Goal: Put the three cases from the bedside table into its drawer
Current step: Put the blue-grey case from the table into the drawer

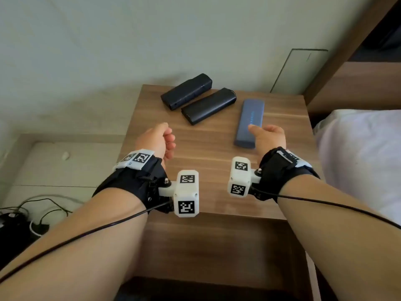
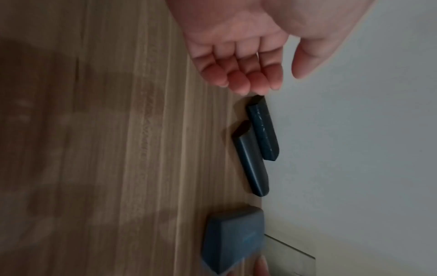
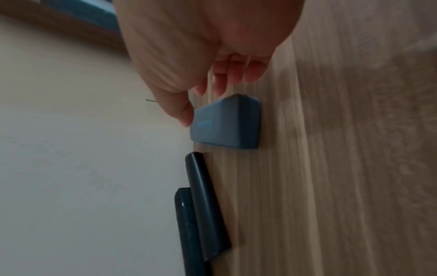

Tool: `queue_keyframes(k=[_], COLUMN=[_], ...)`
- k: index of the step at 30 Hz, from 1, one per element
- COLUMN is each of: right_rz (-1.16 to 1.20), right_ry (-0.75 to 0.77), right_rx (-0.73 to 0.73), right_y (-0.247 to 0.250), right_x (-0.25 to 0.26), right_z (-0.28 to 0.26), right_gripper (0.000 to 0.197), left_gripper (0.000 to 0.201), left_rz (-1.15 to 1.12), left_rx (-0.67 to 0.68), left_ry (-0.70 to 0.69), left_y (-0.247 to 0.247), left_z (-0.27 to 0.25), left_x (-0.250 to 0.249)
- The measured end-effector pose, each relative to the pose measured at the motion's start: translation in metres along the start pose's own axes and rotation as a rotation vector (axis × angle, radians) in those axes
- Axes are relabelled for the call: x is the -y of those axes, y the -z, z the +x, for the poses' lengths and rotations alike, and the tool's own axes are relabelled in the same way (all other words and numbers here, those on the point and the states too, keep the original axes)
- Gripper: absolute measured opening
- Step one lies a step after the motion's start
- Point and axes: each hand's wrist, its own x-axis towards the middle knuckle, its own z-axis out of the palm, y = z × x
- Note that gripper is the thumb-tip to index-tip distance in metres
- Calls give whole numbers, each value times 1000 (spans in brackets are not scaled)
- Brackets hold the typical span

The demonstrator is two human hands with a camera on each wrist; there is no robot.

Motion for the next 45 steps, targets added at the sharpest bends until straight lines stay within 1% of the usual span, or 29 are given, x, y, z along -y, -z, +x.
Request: queue_keyframes(k=[2,4,6,9,11,14,18,22,26,28,30,34,36,38,40,42,45], right_rz=[-119,-184,-233,-308,-341,-408,-497,-544,-543,-531,-491,-401,-381,-344,-301,-293,-301], right_ry=[46,66,79,163,190,171,138,134,137,163,201,290,327,340,344,357,364], right_rx=[-46,-78,-89,-92,-98,-122,-154,-197,-177,-152,-115,46,123,237,353,433,589], right_y=[-6,-10,-11,-15,-17,-23,-30,-35,-35,-33,-31,-26,-19,-10,-4,2,10], right_x=[-11,-18,-22,-27,-27,-27,-21,-20,-24,-26,-29,-43,-52,-60,-67,-73,-82], right_z=[5,8,7,4,1,-3,-4,-4,-7,-11,-18,-37,-45,-57,-70,-81,-94], right_gripper=[63,74,77,78,81,88,86,73,70,69,67,71,67,60,66,72,64], left_gripper=[22,22,22,21,21,22,23,22,22,21,21,21,21,21,22,23,23], left_rz=[-7,-13,-20,-16,-12,3,3,-28,-42,-51,-57,-54,-49,-47,-49,-46,-40], left_rx=[9,36,44,61,65,59,57,40,28,26,25,15,10,-3,-9,-22,-19], left_ry=[-15,-22,-44,-76,-70,-58,-60,-27,-14,-13,-16,0,0,-10,-11,2,33], left_y=[2,8,11,22,29,41,51,57,61,60,61,68,73,80,86,92,98], left_z=[7,13,14,13,11,6,6,8,8,6,1,-9,-17,-25,-32,-40,-52], left_x=[14,27,34,44,48,49,49,54,57,58,60,67,69,71,75,82,95])
